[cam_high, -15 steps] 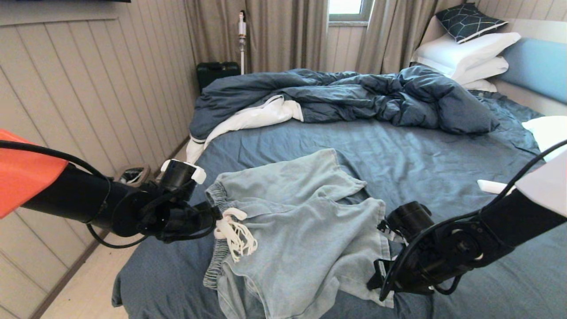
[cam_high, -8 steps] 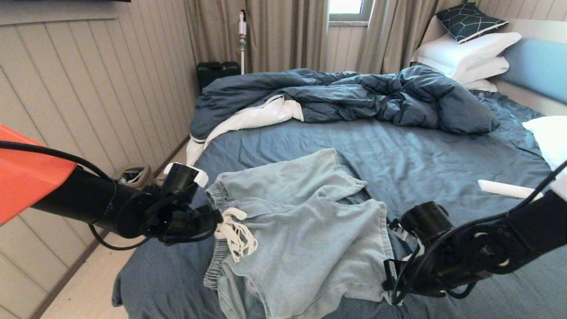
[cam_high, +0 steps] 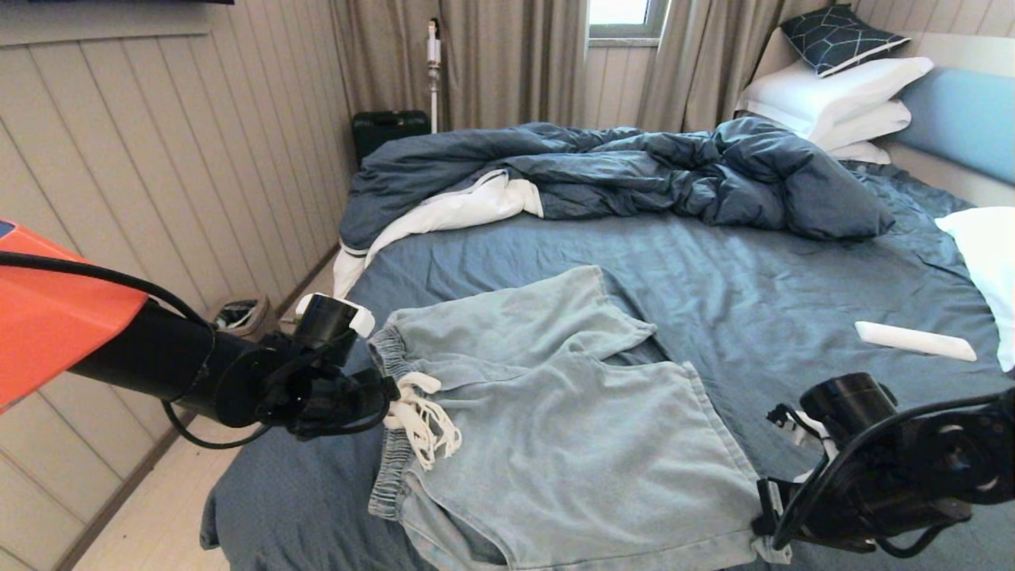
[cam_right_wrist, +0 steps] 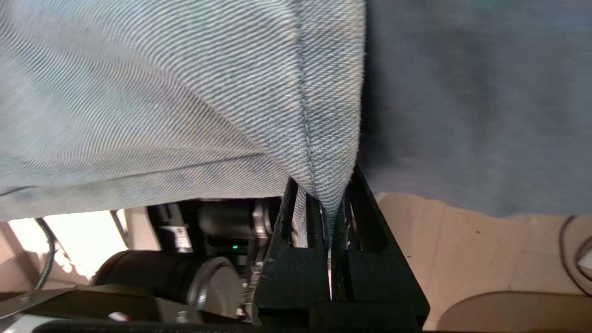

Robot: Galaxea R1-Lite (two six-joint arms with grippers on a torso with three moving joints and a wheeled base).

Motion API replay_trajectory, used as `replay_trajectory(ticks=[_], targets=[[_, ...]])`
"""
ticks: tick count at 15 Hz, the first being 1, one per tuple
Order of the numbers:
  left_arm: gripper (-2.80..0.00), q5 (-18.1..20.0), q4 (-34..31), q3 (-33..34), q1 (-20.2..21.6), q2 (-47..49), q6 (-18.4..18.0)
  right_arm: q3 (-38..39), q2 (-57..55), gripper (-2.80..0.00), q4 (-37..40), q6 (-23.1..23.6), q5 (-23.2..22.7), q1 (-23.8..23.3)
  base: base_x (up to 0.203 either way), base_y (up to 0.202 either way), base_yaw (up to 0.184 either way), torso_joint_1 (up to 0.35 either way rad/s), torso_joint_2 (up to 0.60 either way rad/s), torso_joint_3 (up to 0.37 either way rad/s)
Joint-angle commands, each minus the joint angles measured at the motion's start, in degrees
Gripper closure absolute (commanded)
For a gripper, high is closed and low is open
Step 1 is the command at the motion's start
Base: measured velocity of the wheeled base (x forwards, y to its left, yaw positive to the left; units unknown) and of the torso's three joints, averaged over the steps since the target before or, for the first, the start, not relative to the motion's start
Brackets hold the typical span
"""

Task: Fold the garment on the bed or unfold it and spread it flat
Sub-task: Unford the blue shorts

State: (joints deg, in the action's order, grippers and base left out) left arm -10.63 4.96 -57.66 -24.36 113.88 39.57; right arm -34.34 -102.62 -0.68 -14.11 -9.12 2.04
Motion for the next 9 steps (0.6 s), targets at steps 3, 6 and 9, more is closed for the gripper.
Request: replay_trajectory(ticks=[3, 6, 9], targets=[[-2.80, 0.00, 0.05, 0.01, 0.01, 0.20, 0.24, 1.22, 0.05, 0.00, -0.36, 0.77, 0.00, -1.92, 0.000, 0.000, 0.000, 0.000, 0.00, 0.000], [-2.80, 0.00, 0.14, 0.01, 0.01, 0.20, 0.24, 2.02, 2.81, -2.80, -1.06, 0.80, -0.12, -0.75, 0.000, 0.000, 0.000, 0.000, 0.00, 0.000], [-2.80, 0.00, 0.05, 0.09, 0.01, -0.29, 0.32, 3.69, 7.99, -2.80, -0.95, 1.36, -0.25, -0.56, 0.000, 0.000, 0.000, 0.000, 0.00, 0.000]])
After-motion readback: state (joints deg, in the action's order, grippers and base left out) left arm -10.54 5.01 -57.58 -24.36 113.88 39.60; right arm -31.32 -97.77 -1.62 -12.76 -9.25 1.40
